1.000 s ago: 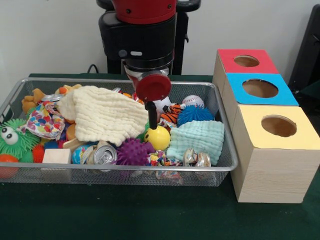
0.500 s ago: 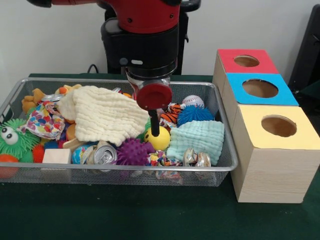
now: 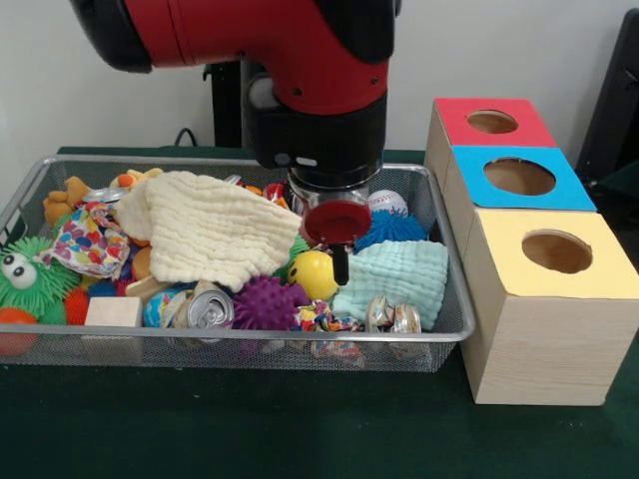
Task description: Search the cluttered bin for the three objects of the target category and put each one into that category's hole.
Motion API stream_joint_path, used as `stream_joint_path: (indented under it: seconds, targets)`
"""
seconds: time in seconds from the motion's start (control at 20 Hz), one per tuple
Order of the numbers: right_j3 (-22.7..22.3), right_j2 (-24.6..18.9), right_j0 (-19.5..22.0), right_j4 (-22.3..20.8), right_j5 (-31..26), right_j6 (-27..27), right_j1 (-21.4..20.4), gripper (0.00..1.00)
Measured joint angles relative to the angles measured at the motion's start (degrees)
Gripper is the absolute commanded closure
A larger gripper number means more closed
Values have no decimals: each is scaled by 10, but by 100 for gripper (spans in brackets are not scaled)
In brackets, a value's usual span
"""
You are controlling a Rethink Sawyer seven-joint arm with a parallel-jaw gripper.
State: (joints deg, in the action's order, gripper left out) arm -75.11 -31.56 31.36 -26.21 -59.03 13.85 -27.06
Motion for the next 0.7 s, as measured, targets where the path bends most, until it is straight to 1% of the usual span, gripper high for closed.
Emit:
stream_joint_path:
  seconds: [0.1, 0.3, 0.4, 0.6, 0.7]
  targets:
    - [-1, 8, -7, 7, 4, 9, 8, 0]
    - [-34, 13, -2, 15, 30, 23, 7, 0]
    - [-59, 20, 2, 16, 55, 31, 7, 0]
    - [-84, 34, 2, 20, 78, 40, 10, 0]
    - [-91, 39, 1, 23, 81, 43, 11, 0]
